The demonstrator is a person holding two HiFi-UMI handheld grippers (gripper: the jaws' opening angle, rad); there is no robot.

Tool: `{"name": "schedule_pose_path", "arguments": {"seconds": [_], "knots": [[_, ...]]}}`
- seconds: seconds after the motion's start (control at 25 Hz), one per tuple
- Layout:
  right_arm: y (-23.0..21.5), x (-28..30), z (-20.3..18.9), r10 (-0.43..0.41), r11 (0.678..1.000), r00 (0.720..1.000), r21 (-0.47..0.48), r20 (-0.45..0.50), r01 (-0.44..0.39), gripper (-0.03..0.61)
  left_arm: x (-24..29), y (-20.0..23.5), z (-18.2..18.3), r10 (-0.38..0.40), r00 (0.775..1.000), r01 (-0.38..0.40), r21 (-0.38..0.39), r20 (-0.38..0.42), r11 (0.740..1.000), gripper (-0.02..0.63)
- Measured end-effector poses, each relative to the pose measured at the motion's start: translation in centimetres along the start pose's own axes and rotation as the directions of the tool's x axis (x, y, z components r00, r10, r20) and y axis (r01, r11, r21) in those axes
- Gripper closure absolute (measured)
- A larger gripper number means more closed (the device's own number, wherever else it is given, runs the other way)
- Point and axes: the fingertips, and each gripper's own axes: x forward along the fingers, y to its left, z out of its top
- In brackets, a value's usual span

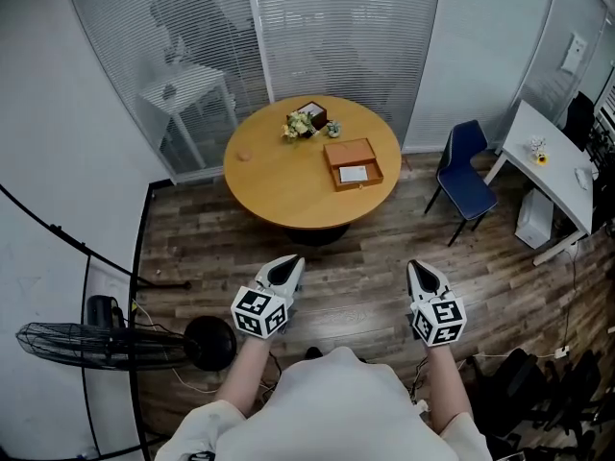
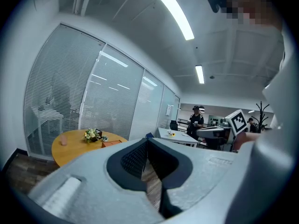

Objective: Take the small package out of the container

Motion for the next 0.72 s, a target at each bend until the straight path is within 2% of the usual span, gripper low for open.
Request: {"name": "schedule_pose_path", "arguments": {"seconds": [0.16,0.28,0.52,0.72], "knots": [[1.2,0.4,-0.1,-0.018,1.000,1.000,0.000,-0.007,0.018,0.563,-0.5,0.8,0.0,-0.016,1.000,0.016,0.005,-0.006,1.000,0.595],[2.2,0.4,0.1,-0.030,1.000,1.000,-0.001,0.001,0.030,0.494,-0.8,1.2,-0.2,-0.035,0.999,0.035,0.010,-0.012,0.999,0.595],[3.2,0.2,-0.1,-0.076,0.997,0.997,0.026,0.014,0.075,0.482,-1.1,2.0,-0.6,-0.071,0.997,0.071,0.009,-0.020,0.997,0.595],[3.0,0.1,-0.9,-0.085,0.996,0.996,0.036,0.004,0.085,0.482,-0.4,2.5,-1.2,-0.071,0.997,0.070,-0.017,-0.021,0.997,0.595]]}}
